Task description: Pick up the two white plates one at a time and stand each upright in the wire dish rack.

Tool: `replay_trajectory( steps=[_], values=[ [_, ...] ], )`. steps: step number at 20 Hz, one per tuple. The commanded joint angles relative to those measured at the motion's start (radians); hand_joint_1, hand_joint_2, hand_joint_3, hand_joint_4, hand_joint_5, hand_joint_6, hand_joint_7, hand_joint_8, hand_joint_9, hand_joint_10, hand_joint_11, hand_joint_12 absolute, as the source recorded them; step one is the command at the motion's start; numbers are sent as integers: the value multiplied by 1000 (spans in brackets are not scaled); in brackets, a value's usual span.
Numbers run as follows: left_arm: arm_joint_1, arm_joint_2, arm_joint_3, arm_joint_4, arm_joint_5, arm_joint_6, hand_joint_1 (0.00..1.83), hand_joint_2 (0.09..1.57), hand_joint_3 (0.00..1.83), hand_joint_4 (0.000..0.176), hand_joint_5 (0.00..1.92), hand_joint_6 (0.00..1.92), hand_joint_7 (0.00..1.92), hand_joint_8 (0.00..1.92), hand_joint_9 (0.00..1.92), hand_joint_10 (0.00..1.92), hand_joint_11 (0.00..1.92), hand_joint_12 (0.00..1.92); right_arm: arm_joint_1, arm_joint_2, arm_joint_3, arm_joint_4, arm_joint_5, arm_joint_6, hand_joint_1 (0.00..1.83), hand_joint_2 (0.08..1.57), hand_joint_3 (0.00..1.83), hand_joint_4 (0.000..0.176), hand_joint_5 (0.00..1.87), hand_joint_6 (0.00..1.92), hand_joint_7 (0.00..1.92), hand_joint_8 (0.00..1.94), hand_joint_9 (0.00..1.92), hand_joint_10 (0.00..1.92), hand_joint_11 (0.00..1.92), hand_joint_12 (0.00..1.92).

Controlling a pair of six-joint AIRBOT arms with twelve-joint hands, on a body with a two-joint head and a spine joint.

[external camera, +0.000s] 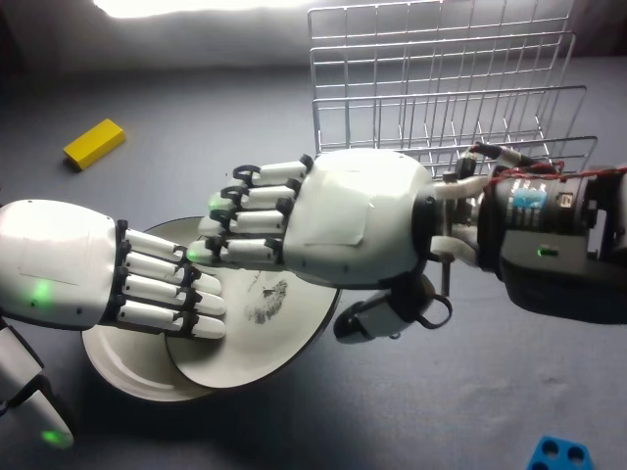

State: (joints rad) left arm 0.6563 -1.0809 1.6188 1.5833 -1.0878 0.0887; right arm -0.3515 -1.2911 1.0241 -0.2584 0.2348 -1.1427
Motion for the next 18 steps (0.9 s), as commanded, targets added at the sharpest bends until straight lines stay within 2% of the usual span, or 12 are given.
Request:
replay_trajectory(
  steps=[1, 2, 3, 6, 8, 9, 10, 12, 13, 18],
  values=[
    [5, -17, -4, 14, -6, 5, 0, 977, 5, 0, 0, 0, 0, 0, 0, 0, 0, 0, 15, -5, 3, 3, 120, -6, 970, 956, 0, 0, 16, 3, 0, 0, 0, 0, 0, 308],
    [5, -17, -4, 13, -6, 4, 0, 977, 5, 0, 0, 0, 0, 0, 0, 0, 0, 0, 13, -8, 6, 3, 120, -10, 970, 956, 0, 0, 16, 3, 0, 0, 0, 0, 0, 308],
    [5, -17, -4, 12, -6, 4, 0, 991, 11, 0, 0, 0, 0, 0, 0, 0, 0, 0, 8, -12, 12, 3, 124, -20, 977, 929, 0, 0, 35, 7, 16, 3, 40, 10, 0, 434],
    [4, -20, -4, -3, -6, -4, 0, 989, 8, 0, 5, 2, 0, 0, 0, 0, 0, 0, -5, -26, 30, 3, 137, -32, 963, 956, 4, 0, 68, 9, 38, 5, 55, 7, 0, 532],
    [4, -23, -4, -4, -6, -9, 0, 994, 10, 0, 13, 5, 0, 0, 0, 0, 0, 0, -7, -35, 35, 3, 143, -32, 986, 969, 6, 0, 162, 18, 156, 16, 128, 21, 0, 657],
    [4, -23, -4, -4, -6, -9, 0, 993, 9, 0, 7, 2, 0, 0, 0, 0, 0, 0, -8, -40, 36, 3, 147, -33, 979, 1016, 18, 0, 197, 19, 200, 17, 165, 27, 0, 747],
    [4, -23, -4, -4, -5, -9, 0, 989, 6, 0, 3, 0, 0, 0, 0, 0, 0, 0, -8, -45, 38, 3, 148, -34, 991, 1052, 23, 0, 246, 26, 266, 25, 236, 45, 0, 930],
    [4, -24, -2, -4, -5, -9, 0, 998, 10, 0, 0, 0, 0, 0, 0, 0, 0, 0, -13, -56, 41, 3, 154, -43, 1041, 1060, 5, 0, 378, 16, 420, 13, 384, 41, 0, 1188],
    [4, -24, -2, -4, -5, -9, 0, 998, 10, 0, 0, 0, 0, 0, 0, 0, 0, 0, -14, -59, 43, 3, 155, -48, 1061, 1060, 2, 0, 418, 12, 466, 8, 438, 36, 25, 1237],
    [4, -24, 0, -4, -5, -9, 0, 997, 8, 0, 0, 0, 0, 0, 0, 0, 0, 0, -26, -75, 55, 3, 162, -57, 1206, 1063, 1, 0, 741, 37, 799, 25, 796, 65, 436, 1113]
  ],
)
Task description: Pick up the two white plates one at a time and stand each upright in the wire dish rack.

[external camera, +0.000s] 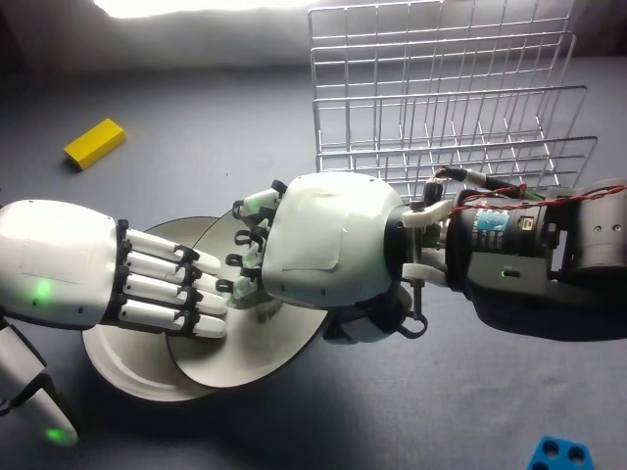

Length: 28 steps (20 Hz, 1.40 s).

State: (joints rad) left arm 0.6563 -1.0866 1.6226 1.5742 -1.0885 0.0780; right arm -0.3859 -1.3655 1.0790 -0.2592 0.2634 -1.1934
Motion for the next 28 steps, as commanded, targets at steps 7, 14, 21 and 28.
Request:
replay_trajectory(
  steps=[7, 14, 21, 28],
  values=[
    [5, -18, -9, 4, -3, 2, 0, 1005, 9, 0, 17, 6, 0, 0, 0, 0, 0, 0, 13, 0, 0, 4, 140, -11, 1386, 1083, 0, 0, 893, 1066, 1075, 789, 1049, 967, 995, 946],
    [-8, 58, -85, -100, -13, -9, 0, 1003, 6, 0, 31, 10, 0, 0, 0, 0, 0, 0, 33, 17, -19, 4, 141, -11, 1400, 1036, 0, 0, 984, 902, 1123, 722, 1237, 692, 1147, 825],
    [-80, 218, -188, -197, -31, -14, 0, 1004, 5, 0, 12, 0, 0, 0, 0, 0, 0, 0, 115, 33, -37, 4, 65, 21, 1401, 1030, 0, 0, 1009, 883, 1157, 645, 1229, 692, 1144, 804],
    [-91, 361, -286, -202, 0, -31, 0, 995, 0, 0, 14, 0, 0, 0, 0, 0, 0, 0, 187, 71, -83, 3, -6, 147, 1398, 1040, 0, 0, 992, 914, 1145, 673, 1176, 770, 1122, 839]
  ],
)
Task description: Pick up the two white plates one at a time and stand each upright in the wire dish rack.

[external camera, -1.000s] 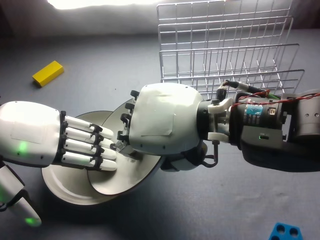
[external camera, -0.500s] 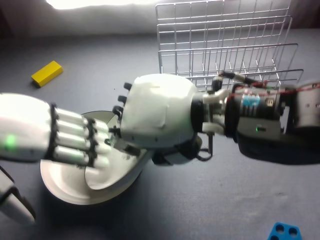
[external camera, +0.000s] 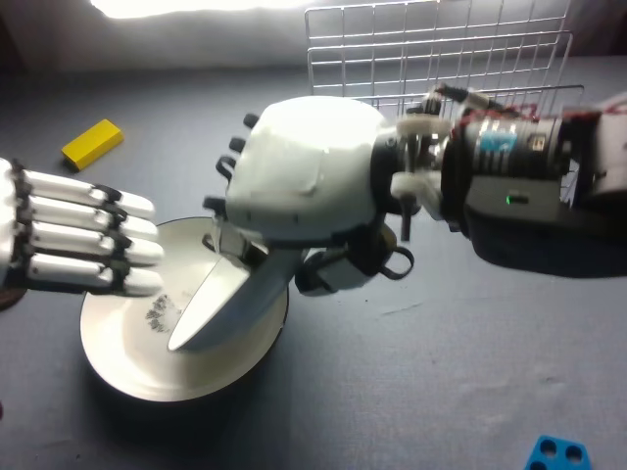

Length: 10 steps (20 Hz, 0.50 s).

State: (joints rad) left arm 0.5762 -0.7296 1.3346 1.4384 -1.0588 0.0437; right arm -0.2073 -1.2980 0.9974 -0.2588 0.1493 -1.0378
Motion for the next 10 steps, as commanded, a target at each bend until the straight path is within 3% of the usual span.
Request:
replay_trajectory(
  steps=[1, 10],
  values=[
    [-13, 17, 1, -72, -30, -18, 0, 997, 0, 0, 16, 2, 0, 0, 0, 0, 0, 0, 24, 8, -7, 3, 87, 16, 1400, 1033, 0, 0, 1006, 896, 1166, 629, 1195, 737, 1126, 817],
    [-15, 57, 48, -119, 3, -106, 0, 997, 0, 0, 46, 12, 0, 0, 0, 0, 0, 0, 142, 69, -71, 1, -39, 181, 1399, 1035, 0, 0, 1019, 860, 1170, 616, 1166, 799, 1115, 786]
  ],
)
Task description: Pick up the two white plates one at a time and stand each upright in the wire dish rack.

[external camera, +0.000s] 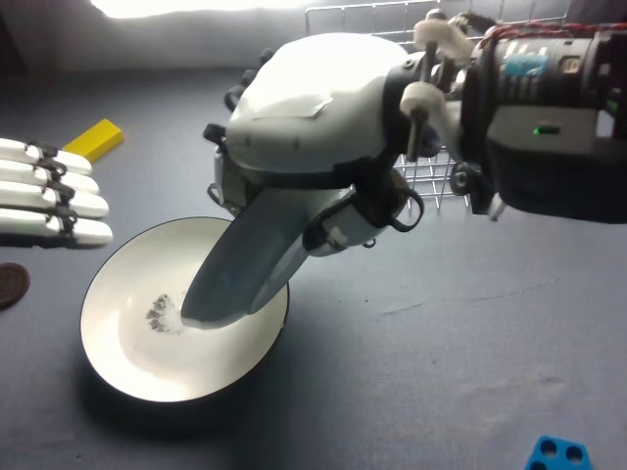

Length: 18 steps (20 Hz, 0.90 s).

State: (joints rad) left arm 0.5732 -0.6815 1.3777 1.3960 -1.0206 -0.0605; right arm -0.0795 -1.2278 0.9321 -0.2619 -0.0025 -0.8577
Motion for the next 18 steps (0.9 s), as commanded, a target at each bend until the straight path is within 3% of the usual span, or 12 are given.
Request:
replay_trajectory(
  steps=[1, 8, 12, 18],
  values=[
    [-12, 11, 7, -77, -33, -10, 0, 999, 1, 0, 42, 9, 0, 0, 0, 0, 0, 0, 24, 6, -11, 4, 100, 22, 1397, 1040, 1, 0, 1010, 883, 1150, 654, 1154, 815, 1097, 819],
    [-9, 3, 34, -79, -36, -18, 0, 1002, 2, 0, 47, 7, 0, 0, 0, 0, 0, 0, 98, 43, -36, 4, 35, 176, 1399, 1034, 0, 0, 1046, 820, 1157, 643, 1151, 829, 1080, 853],
    [25, -12, 85, -157, -83, -18, 0, 1007, 3, 0, 41, 3, 0, 0, 0, 0, 0, 0, 135, 62, -42, 3, 14, 280, 1401, 1020, 0, 0, 1090, 757, 1205, 546, 1169, 799, 1112, 857],
    [19, -34, 97, -152, -92, -17, 0, 1010, 3, 0, 40, 0, 0, 0, 0, 0, 0, 0, 185, 108, -42, 5, 28, 468, 1400, 1030, 0, 0, 1069, 786, 1173, 614, 1148, 833, 1082, 878]
  ],
)
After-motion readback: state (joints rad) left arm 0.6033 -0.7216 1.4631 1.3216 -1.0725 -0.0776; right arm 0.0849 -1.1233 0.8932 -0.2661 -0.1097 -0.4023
